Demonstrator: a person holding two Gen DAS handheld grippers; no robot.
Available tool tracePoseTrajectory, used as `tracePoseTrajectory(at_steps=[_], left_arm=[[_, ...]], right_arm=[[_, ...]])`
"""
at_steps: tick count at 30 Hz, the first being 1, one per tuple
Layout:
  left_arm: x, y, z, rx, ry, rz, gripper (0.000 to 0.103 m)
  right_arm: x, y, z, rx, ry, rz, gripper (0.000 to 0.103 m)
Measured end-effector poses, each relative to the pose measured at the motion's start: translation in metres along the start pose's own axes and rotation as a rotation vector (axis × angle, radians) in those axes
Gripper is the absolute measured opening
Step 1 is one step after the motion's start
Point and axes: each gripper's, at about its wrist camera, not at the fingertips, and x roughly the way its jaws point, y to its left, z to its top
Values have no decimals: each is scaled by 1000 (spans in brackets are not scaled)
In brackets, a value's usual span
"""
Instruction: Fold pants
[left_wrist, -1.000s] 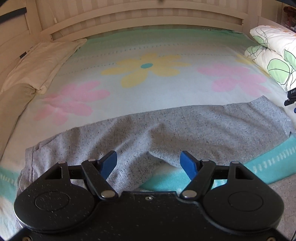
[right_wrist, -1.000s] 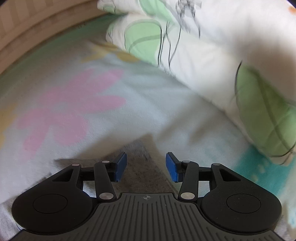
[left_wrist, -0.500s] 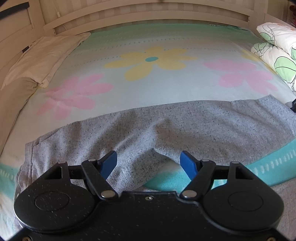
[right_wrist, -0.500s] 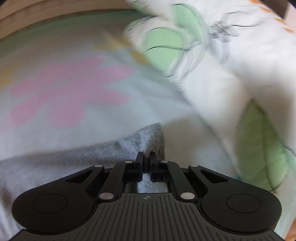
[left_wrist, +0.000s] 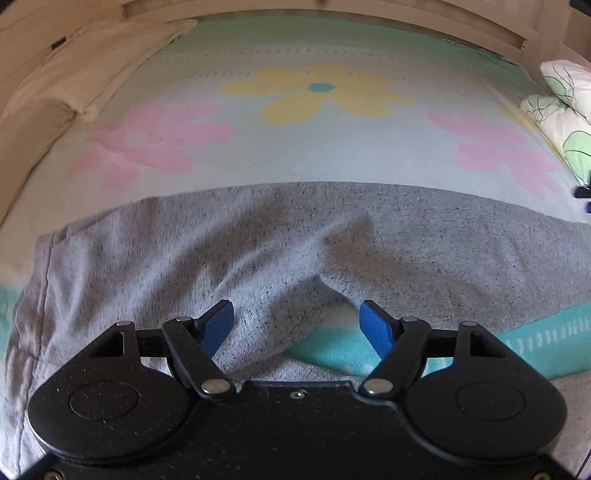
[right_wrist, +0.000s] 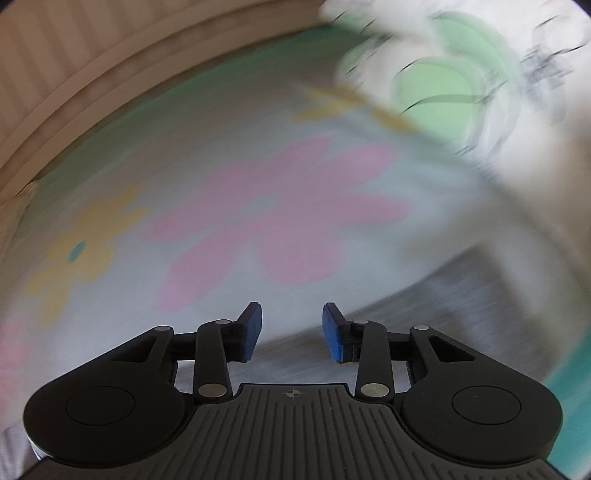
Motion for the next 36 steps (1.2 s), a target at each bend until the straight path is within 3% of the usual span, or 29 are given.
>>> tracePoseTrajectory(at_steps=[3,12,14,15,20,24,25,27,31,36], left_arm=[[0,1,0,-5,4,-3,76],[-1,17,2,-21,0,16,76],[-1,22,2,-31,0,20,76],[-1,25,3,-36,-2,22,76],[-4,32,4,-59,-8,21,76],[-7,31,2,-51,-9,30,76],[-6,31,2,-54,-5,29,76],[-5,30,2,-57,2,25,76],[-2,27,2,-43,7,25,76],[1,34,7,-62,13,24,76]], right_arm=[[23,19,-7,-4,52,9,36],[32,58,-29,-111,121,-168,37],[29,59,-31,-160,148,-165,26],[29,61,-33,-206,154,-164,5],[14,57,-42,-270,208,-54,0],[-6,60,-39,-425,166,61,9],[-8,64,-38,-480,156,84,25],[-10,78,-37,-601,139,93,38],[3,99,-48,-846,156,106,38],[16,103,-60,-941,172,141,39]])
